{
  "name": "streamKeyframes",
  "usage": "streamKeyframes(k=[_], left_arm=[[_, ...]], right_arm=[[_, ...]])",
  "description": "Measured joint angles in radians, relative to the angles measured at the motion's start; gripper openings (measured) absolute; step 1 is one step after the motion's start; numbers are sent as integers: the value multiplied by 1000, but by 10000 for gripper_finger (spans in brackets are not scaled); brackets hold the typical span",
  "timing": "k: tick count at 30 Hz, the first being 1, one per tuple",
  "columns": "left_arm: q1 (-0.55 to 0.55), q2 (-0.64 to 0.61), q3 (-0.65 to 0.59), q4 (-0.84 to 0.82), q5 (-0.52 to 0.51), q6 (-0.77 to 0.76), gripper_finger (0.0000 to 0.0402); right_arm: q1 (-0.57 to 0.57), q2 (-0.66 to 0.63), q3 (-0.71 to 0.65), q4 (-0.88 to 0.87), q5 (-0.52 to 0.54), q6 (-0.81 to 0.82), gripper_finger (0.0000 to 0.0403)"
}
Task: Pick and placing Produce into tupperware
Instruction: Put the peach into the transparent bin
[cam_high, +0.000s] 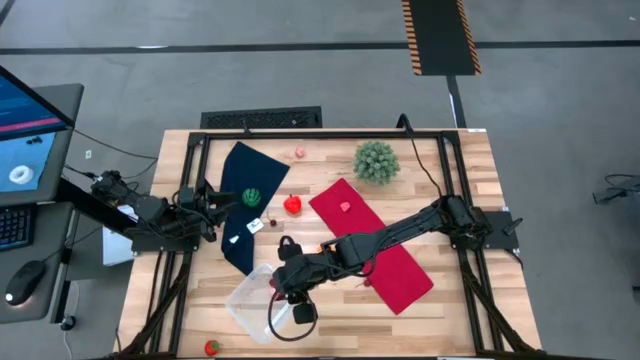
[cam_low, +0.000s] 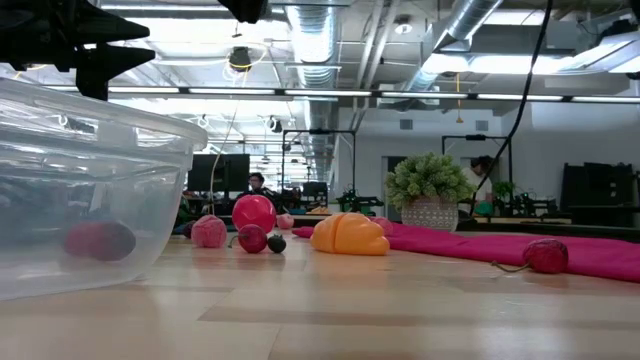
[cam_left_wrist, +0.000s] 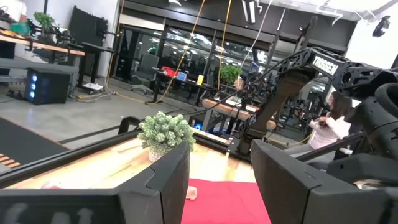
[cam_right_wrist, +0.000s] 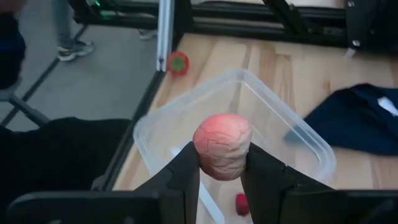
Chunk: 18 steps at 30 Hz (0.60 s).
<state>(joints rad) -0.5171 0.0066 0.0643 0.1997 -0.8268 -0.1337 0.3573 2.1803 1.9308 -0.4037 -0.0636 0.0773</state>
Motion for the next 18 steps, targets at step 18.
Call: streamKeyframes(k=[18], left_arm=[[0,0,0,1,0,0,162]], right_arm=[[5,136,1,63,-8,19,123]])
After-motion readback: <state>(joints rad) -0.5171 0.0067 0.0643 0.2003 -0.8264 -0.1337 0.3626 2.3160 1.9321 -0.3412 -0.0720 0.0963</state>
